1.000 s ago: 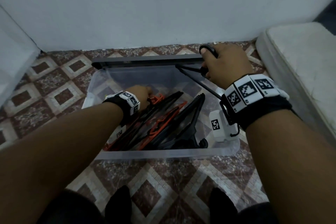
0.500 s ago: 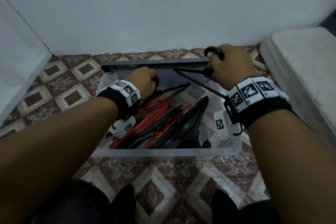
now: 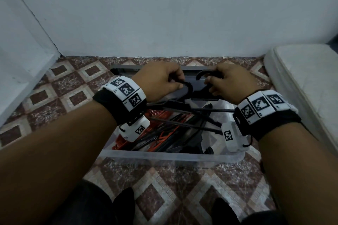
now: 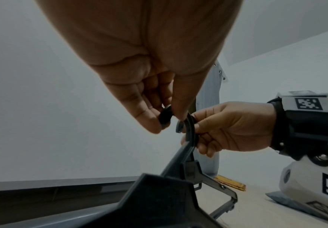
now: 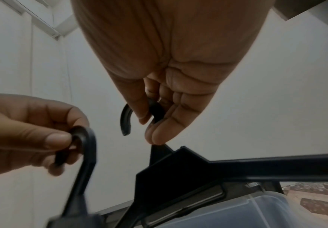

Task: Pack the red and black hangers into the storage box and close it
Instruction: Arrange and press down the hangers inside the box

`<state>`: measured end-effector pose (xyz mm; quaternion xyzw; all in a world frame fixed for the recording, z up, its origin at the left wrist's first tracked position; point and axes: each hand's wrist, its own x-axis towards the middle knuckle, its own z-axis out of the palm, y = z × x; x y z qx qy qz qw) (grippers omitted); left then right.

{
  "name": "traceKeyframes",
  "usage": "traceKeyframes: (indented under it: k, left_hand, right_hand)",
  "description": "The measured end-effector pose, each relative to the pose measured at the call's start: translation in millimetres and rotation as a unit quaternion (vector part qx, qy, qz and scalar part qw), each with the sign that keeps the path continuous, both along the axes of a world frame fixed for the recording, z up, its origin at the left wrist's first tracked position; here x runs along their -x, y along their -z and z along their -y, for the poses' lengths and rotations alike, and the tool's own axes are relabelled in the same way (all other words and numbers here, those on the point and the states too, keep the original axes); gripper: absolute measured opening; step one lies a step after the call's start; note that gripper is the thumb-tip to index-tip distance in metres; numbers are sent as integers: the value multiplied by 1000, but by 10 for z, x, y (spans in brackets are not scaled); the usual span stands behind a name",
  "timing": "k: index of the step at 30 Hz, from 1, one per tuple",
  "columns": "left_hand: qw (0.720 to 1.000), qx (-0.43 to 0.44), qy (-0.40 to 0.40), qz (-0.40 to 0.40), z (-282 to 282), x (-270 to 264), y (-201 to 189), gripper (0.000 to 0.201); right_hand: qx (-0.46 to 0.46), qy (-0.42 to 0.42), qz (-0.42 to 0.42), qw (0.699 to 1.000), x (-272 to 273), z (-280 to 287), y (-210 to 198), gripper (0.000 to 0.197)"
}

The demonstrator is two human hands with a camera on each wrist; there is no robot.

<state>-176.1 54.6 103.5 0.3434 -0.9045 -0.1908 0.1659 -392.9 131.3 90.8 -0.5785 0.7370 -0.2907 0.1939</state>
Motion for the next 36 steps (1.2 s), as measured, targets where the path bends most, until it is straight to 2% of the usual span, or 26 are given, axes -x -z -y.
traceKeyframes:
  k: [5, 9, 12, 14, 15, 16, 18, 20, 23, 25, 30, 33, 34, 36]
  left_hand:
    - [998, 41, 10, -42, -64, 64, -1, 12]
    - [995, 58, -7, -76, -67, 103, 30, 14]
    - [993, 49, -10, -105, -104, 146, 61, 14]
    - [988, 5, -37, -151, -68, 147, 101, 15]
    - [987, -15, -58, -148, -12, 128, 142, 16]
    - [991, -27, -75, -111, 68, 97, 206, 19]
    - [995, -56, -69, 52, 243, 25, 423, 21]
    - [970, -89, -24, 225, 351, -10, 750, 20]
    - [921, -111, 39, 372, 429, 48, 1308, 21]
    - [897, -119, 79, 419, 505, 149, 1616, 23]
    - [876, -124, 115, 453, 623, 441, 2131, 43]
    - [840, -109, 134, 514, 622, 538, 2346, 49]
    - [836, -95, 141, 522, 634, 543, 2386, 44]
    - [838, -72, 122, 526, 656, 512, 2364, 20]
  right_hand:
    - [-6, -81, -2, 997, -245, -65, -103, 11]
    - [-24, -107, 14, 994, -264, -76, -154, 9]
    - [-15, -98, -27, 995, -242, -55, -107, 15]
    - [1, -66, -52, 996, -208, -24, -85, 19]
    - [9, -49, -61, 997, -185, -10, -83, 20]
    - [14, -34, -66, 997, -160, -1, -83, 18]
    - [23, -16, -69, 997, -111, -2, -80, 10]
    - [27, -9, -45, 999, -76, -5, -61, 12]
    - [34, -6, -11, 999, -43, 31, -25, 25]
    - [46, -6, -2, 999, -28, 73, 3, 24]
    - [89, 7, 22, 996, 26, 152, 71, 17]
    - [99, 21, 27, 995, 76, 196, 109, 17]
    - [99, 24, 26, 994, 92, 210, 122, 16]
    - [101, 33, 19, 994, 115, 230, 147, 16]
